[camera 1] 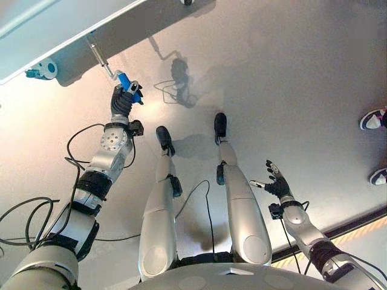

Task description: Raise the hospital bed

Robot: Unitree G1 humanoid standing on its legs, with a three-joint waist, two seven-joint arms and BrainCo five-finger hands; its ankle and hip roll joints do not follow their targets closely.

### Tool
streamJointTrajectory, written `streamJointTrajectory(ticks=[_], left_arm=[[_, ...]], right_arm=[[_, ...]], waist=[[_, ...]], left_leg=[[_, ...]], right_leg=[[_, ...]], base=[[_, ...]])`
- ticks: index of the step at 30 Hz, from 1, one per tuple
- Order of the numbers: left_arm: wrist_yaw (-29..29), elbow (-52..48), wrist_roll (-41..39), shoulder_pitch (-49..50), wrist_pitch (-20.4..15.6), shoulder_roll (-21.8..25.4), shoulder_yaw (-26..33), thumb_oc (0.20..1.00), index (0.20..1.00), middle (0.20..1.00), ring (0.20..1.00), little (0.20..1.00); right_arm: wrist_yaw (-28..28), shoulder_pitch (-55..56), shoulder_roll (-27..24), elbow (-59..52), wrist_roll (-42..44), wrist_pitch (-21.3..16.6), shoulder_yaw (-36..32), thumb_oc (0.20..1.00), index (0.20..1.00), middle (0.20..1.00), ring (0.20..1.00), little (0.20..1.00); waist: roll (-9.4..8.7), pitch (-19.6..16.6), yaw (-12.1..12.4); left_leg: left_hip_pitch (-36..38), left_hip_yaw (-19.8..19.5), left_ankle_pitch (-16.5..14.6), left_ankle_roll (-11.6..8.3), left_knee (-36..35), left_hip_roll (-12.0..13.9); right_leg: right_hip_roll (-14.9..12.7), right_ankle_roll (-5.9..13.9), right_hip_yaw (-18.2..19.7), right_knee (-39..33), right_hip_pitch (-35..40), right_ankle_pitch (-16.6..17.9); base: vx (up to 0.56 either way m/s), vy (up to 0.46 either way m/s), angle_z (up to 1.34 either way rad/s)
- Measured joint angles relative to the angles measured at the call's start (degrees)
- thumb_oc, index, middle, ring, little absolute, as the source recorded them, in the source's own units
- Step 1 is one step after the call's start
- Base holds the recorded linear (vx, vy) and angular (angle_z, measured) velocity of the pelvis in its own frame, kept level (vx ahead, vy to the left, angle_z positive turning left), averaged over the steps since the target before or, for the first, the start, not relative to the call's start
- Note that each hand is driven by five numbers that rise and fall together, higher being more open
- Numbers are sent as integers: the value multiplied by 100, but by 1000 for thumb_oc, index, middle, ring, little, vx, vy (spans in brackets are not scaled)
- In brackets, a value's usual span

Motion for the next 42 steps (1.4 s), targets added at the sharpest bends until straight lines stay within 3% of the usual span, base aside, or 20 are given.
streamJointTrajectory(ticks=[12,22,42], left_arm=[[8,-160,-1,580,-123,66,771,200,200,200,200,200],[-11,163,7,460,-126,82,760,200,200,200,200,200],[2,2672,243,-1093,98,90,420,200,200,200,200,200]], right_arm=[[-61,1,-2,16,-49,47,-153,1000,1000,1000,1000,1000],[-78,0,-1,15,-47,47,-172,1000,1000,1000,1000,1000],[-79,-4,-27,-87,60,1,85,1000,1000,1000,1000,1000]], waist=[[5,2,161],[6,2,230],[-52,-6,-43]], left_leg=[[-53,-361,20,13,1,-37],[-137,-596,37,16,3,-62],[-687,-594,70,23,4,-56]], right_leg=[[-70,25,-331,19,143,-140],[-103,60,-536,16,213,-251],[-76,62,-564,-10,-266,-245]], base=[[11,20,13],[13,22,10],[6,8,1]])
